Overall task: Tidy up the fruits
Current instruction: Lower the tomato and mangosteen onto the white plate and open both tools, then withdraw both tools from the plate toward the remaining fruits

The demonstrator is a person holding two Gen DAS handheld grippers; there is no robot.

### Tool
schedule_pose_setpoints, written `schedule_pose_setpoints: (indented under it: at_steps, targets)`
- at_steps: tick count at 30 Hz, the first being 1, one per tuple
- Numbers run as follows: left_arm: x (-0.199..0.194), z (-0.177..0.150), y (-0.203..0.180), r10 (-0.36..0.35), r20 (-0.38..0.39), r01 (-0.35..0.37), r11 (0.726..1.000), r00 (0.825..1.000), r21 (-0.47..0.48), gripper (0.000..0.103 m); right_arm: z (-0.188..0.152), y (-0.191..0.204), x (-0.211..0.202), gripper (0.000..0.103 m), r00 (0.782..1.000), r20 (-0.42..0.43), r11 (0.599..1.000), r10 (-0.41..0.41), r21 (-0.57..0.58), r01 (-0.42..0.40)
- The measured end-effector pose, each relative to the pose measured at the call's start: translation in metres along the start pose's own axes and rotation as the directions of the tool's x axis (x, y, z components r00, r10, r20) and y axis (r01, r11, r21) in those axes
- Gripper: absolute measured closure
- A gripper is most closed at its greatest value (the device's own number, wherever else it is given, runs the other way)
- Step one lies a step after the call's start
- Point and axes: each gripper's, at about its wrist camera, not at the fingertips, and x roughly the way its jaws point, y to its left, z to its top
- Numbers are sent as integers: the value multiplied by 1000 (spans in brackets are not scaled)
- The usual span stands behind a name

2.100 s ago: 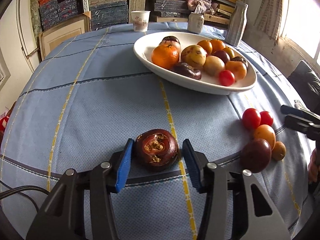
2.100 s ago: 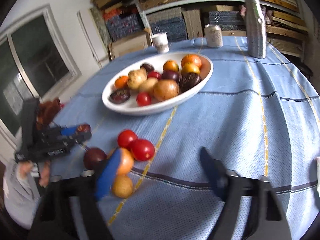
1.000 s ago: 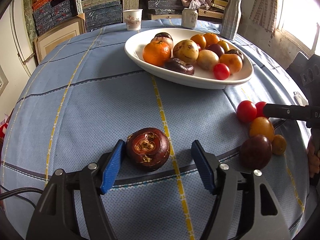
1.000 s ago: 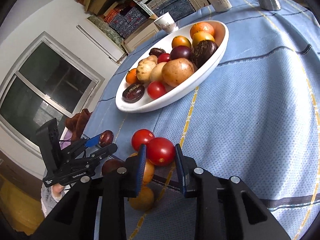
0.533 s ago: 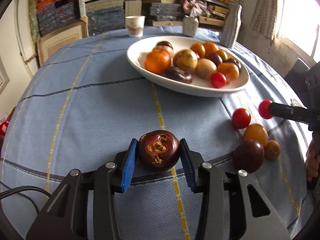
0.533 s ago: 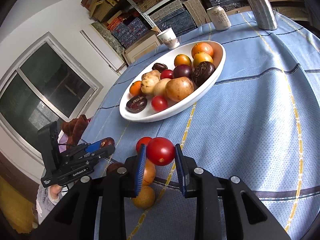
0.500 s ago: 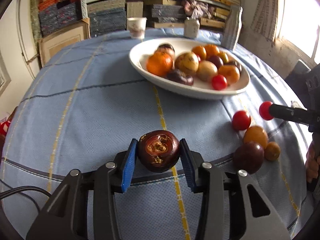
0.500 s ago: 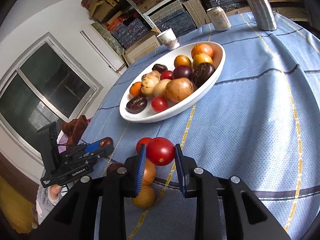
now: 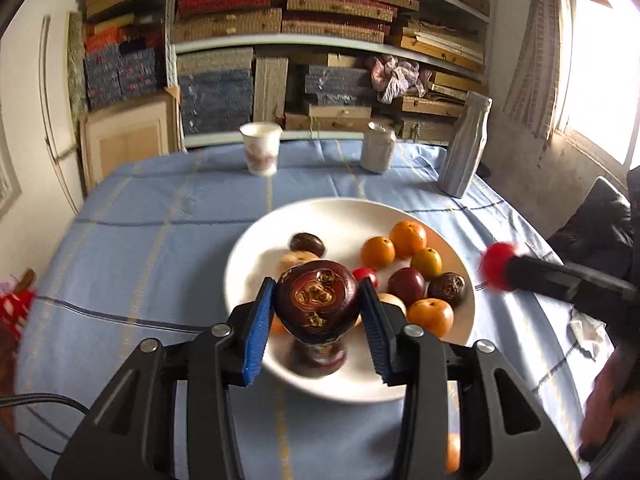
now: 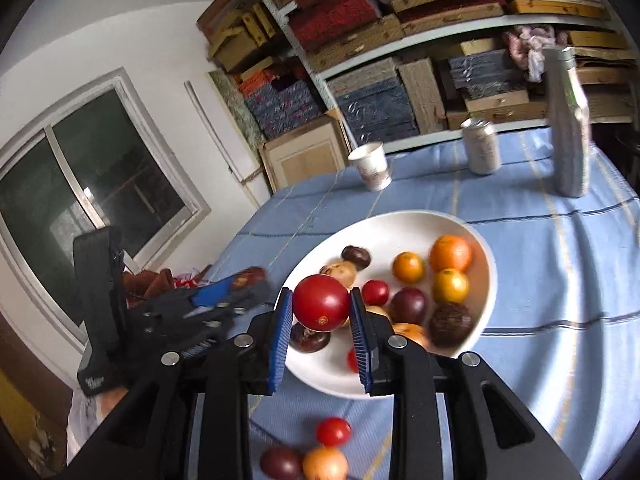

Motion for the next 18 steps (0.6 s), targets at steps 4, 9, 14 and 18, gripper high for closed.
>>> schedule_pose_setpoints:
  at_steps: [4, 9, 14, 18]
  targets:
    - [28, -17, -1, 0, -59, 1, 1000, 998, 18, 62, -17, -8, 32, 74, 998, -59, 1000, 4, 5, -4]
    - [43, -26, 9, -32, -94, 30, 999, 995, -21, 60, -21, -32, 45, 50, 995, -95, 998, 17, 68, -11]
    - [35, -27, 8, 1, -47, -1, 1000, 999, 1, 26, -22, -30, 31, 39, 999, -42, 997, 22, 79, -18]
    - [21, -29, 10, 2, -24, -3, 1000, 1000, -13, 10, -24, -29, 15, 28, 1000, 4, 997, 13, 82, -13]
